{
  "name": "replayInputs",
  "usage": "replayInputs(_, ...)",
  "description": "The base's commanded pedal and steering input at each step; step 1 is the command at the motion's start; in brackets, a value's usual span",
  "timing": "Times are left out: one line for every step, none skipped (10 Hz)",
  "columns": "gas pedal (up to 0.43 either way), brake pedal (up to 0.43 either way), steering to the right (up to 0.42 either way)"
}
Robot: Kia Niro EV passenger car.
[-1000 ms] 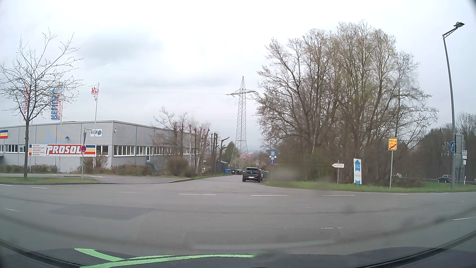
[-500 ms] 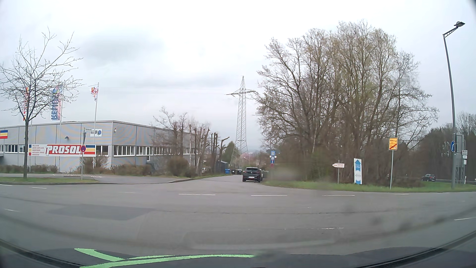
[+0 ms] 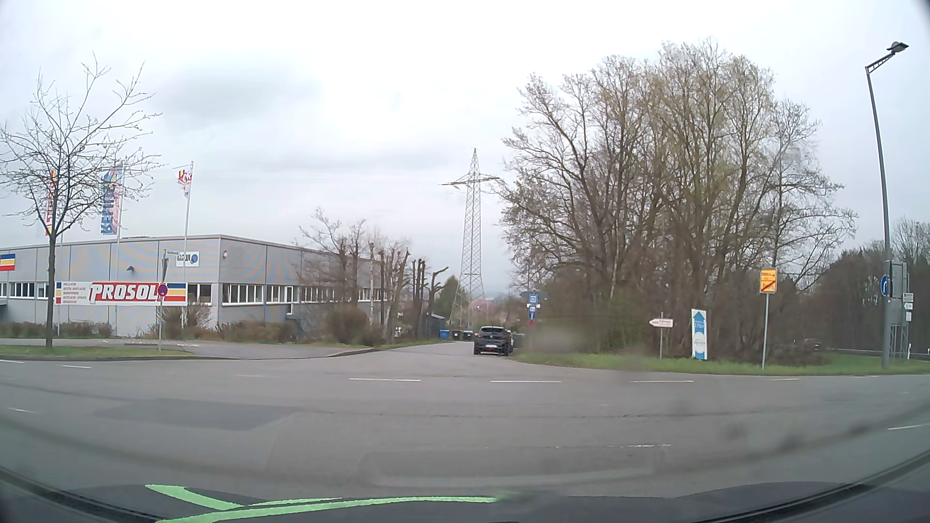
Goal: Follow the waypoints while adhering to traffic rules and regulations
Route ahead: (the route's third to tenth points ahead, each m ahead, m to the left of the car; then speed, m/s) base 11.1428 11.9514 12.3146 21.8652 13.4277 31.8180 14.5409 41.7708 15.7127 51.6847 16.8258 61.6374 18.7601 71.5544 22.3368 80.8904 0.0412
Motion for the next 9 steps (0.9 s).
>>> replayInputs(0.000,0.171,-0.014)
replayInputs(0.000,0.177,-0.014)
replayInputs(0.000,0.183,-0.014)
replayInputs(0.000,0.189,-0.014)
replayInputs(0.000,0.195,-0.014)
replayInputs(0.000,0.189,-0.014)
replayInputs(0.000,0.195,-0.014)
replayInputs(0.000,0.201,-0.014)
replayInputs(0.000,0.201,-0.014)
